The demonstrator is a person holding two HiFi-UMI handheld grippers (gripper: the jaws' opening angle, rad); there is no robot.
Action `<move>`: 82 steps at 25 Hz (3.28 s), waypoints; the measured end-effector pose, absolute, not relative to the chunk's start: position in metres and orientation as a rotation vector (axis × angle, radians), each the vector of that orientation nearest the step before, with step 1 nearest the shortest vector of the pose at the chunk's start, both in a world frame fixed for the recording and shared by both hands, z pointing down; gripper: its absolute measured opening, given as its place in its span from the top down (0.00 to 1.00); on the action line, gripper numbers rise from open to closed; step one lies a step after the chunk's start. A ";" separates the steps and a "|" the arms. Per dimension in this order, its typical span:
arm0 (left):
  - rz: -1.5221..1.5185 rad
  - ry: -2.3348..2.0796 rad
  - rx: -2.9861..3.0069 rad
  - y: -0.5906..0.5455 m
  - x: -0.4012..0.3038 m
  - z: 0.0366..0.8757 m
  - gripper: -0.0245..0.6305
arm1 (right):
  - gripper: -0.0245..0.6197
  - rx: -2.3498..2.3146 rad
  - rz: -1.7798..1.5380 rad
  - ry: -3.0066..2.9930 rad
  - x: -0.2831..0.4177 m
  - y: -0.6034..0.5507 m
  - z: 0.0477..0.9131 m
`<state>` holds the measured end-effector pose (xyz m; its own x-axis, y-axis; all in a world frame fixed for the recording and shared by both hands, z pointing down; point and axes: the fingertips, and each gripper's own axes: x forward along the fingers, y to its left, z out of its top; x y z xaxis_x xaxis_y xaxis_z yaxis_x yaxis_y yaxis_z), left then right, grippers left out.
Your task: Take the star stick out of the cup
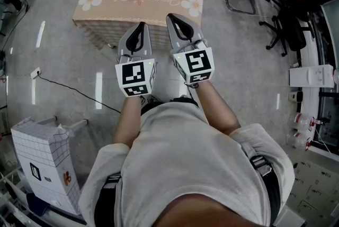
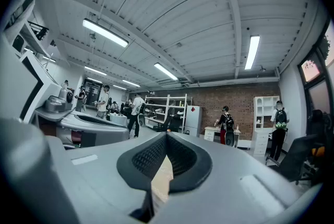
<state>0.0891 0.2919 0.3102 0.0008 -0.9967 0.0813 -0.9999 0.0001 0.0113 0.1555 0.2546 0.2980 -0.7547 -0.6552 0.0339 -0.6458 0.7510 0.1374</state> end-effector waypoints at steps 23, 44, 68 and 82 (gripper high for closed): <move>0.150 -2.126 2.090 0.146 -0.047 0.338 0.96 | 0.96 0.958 -0.111 -2.766 0.045 0.087 0.341; 0.296 -2.031 2.066 -0.037 -0.126 0.386 0.96 | 0.96 0.887 -0.021 -2.659 -0.037 -0.092 0.386; 0.369 -1.889 2.013 -0.147 -0.210 0.453 0.96 | 0.96 0.731 0.088 -2.444 -0.133 -0.205 0.478; 0.363 -1.868 1.970 -0.151 -0.227 0.472 0.96 | 0.87 0.663 0.131 -2.332 -0.154 -0.224 0.520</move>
